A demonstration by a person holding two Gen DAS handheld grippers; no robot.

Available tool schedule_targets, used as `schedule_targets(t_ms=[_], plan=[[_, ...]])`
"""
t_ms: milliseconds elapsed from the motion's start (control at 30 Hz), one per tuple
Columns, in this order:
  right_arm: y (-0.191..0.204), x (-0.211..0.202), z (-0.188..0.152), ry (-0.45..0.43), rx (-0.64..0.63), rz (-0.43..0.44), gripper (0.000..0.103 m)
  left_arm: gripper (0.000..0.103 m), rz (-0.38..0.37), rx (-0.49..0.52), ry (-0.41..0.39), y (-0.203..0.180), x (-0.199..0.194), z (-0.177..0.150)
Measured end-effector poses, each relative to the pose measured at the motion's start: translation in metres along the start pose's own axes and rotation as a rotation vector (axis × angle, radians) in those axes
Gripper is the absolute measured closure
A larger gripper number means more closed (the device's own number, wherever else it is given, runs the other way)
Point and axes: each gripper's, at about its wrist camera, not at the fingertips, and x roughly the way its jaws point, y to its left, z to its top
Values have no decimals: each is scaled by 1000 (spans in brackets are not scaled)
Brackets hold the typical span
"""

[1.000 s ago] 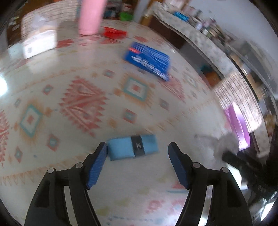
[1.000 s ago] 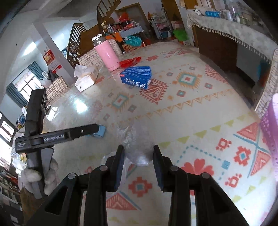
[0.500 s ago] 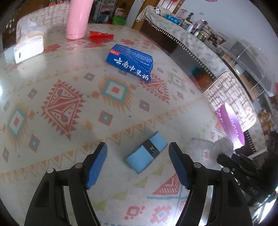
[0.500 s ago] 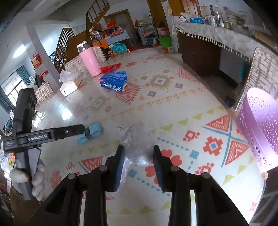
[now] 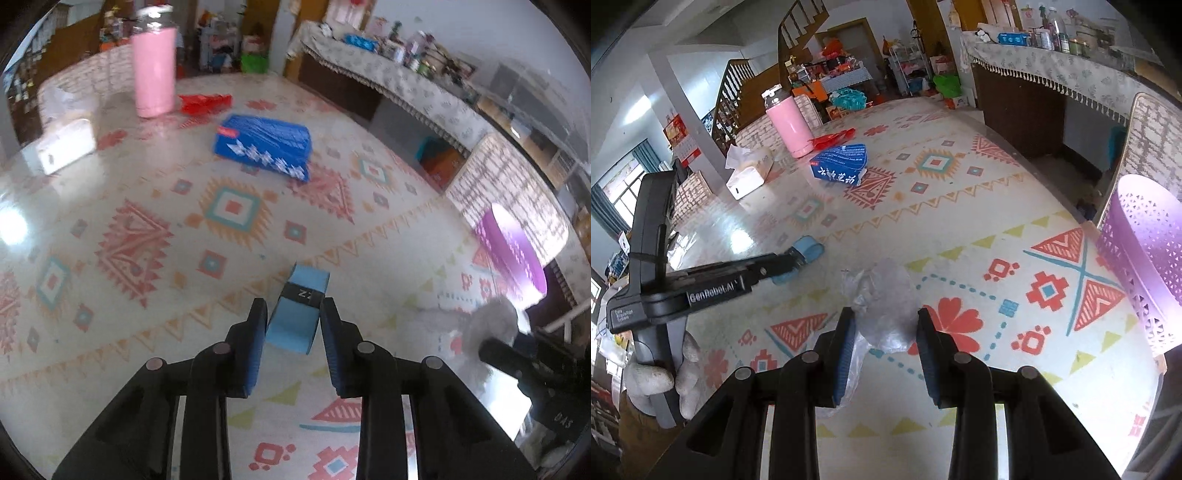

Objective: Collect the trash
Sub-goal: 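Grasp the light-blue strap item with the left gripper while the right grasps the plastic wrap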

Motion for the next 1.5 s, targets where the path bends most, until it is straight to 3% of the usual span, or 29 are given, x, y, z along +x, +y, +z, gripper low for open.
schedule_targets(t_ms=[200,333,433,700,733,833,1033,1200,1233,1300,1333,1367,1500], plan=[[-12,-26,-4,-45,8,-11,66,78,134,-21,-110,3,-26,6],[-19,-50,-10,-95,12,-8,67,79,153,-22,-191,-7,-55,7],[-23,-67,-15,-127,-1,-11,67,79,162,-17,-209,-21,-69,1],[-28,-76,-25,-141,-13,26,67,79,284,77,-222,-64,-93,-22],[-30,-76,-26,-136,-10,30,67,75,275,70,-214,-61,-92,-22],[-36,-75,-32,-127,5,42,67,29,226,-50,-176,-28,-84,-15],[-44,-75,-39,-121,19,59,66,27,167,-229,-105,26,-58,-3],[-46,-73,-41,-114,18,72,66,27,243,-175,-23,23,-18,2],[-46,-73,-42,-114,18,73,66,28,260,-157,-6,20,-10,2],[-49,-74,-42,-117,21,75,66,42,311,-129,19,16,4,3],[-50,-75,-42,-118,23,75,66,65,334,-122,35,16,10,4],[-51,-75,-43,-118,25,75,66,76,342,-126,62,18,18,3],[-57,-74,-45,-115,30,80,66,77,349,-144,60,19,17,2]])
